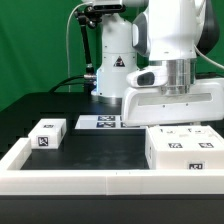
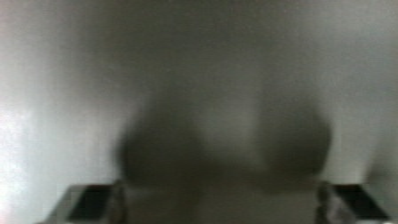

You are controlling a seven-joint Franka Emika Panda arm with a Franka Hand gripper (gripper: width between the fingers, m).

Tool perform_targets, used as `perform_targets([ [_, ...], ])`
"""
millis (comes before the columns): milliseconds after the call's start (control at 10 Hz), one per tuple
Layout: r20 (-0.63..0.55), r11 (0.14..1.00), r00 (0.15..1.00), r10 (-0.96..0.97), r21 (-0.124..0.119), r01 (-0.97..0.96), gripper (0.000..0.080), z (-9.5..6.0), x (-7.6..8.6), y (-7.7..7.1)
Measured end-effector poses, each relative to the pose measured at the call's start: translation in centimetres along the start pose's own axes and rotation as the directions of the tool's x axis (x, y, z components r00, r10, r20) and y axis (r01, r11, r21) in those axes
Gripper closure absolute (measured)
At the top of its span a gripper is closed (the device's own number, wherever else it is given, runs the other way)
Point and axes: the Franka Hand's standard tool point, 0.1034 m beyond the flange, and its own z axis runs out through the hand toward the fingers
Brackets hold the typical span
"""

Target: Assemble cabinet

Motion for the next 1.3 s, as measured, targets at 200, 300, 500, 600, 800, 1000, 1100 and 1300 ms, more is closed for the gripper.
perform_targets([
  [200,0.0,1.0,1.0,-0.004,0.0,0.004,0.0502,0.0,0.0,0.0],
  [300,0.001,1.0,1.0,-0.004,0.0,0.004,0.06,0.0,0.0,0.0],
  [500,0.001,1.0,1.0,-0.006,0.0,0.006,0.06,0.0,-0.1,0.0],
  [600,0.001,1.0,1.0,-0.01,0.0,0.01,0.06,0.0,-0.1,0.0],
  [800,0.001,1.0,1.0,-0.01,0.0,0.01,0.06,0.0,-0.1,0.0],
  [1000,0.001,1.0,1.0,-0.01,0.0,0.01,0.0599,0.0,-0.1,0.0],
  [1100,0.003,1.0,1.0,-0.015,0.0,0.015,0.0599,-0.3,-0.1,0.0],
  [1300,0.001,1.0,1.0,-0.022,-0.001,0.022,0.0598,-1.0,-0.1,0.0],
])
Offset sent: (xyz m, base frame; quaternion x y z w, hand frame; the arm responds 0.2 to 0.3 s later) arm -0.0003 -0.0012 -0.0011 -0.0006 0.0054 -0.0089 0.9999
